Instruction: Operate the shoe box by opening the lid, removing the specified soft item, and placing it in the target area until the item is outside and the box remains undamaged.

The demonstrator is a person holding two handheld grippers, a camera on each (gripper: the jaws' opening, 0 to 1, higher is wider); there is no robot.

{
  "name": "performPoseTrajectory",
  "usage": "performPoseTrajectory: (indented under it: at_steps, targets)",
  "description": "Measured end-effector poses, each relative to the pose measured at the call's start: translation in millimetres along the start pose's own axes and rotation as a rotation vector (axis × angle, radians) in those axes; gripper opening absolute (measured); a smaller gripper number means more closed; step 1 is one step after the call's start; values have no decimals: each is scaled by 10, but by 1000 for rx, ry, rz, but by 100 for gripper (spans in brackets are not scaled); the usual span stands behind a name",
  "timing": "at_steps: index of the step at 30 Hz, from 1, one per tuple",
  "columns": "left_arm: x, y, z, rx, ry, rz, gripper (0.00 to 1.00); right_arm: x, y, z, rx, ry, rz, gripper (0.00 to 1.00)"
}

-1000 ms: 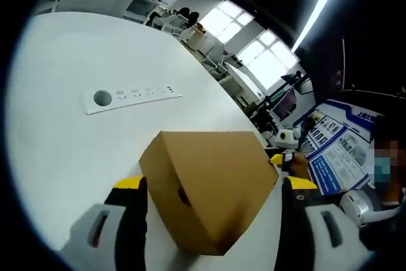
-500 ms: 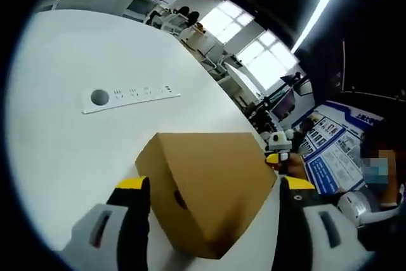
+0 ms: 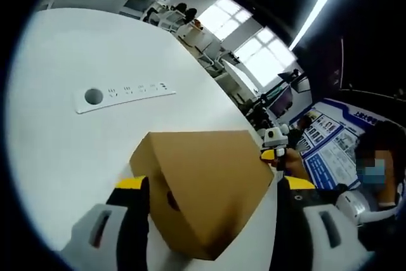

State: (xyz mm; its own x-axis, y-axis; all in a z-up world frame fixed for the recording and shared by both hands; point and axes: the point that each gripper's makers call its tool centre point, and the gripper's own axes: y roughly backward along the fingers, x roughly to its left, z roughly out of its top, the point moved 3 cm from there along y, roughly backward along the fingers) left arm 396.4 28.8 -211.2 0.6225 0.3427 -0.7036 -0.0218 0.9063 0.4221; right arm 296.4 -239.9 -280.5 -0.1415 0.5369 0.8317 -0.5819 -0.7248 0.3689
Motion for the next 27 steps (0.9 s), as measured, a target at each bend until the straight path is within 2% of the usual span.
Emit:
performPoseTrajectory:
  at_steps: [3, 15, 18, 21, 27]
  targets:
    - [7, 25, 36, -13, 2, -1, 87, -9, 3, 10, 0, -6, -3, 56]
    - [41, 45, 3, 3, -2, 12, 86, 63, 79, -21, -6, -73, -17, 45]
    - [53, 48, 14, -3, 4, 6, 85, 90, 125, -22, -25, -149, -2, 39]
    - [49, 37, 18, -6, 6, 3, 84, 114, 145, -17, -27, -147, 0, 32]
    - [57, 12, 7, -6, 13, -4, 84, 154, 151, -6, -24, -144, -3, 30]
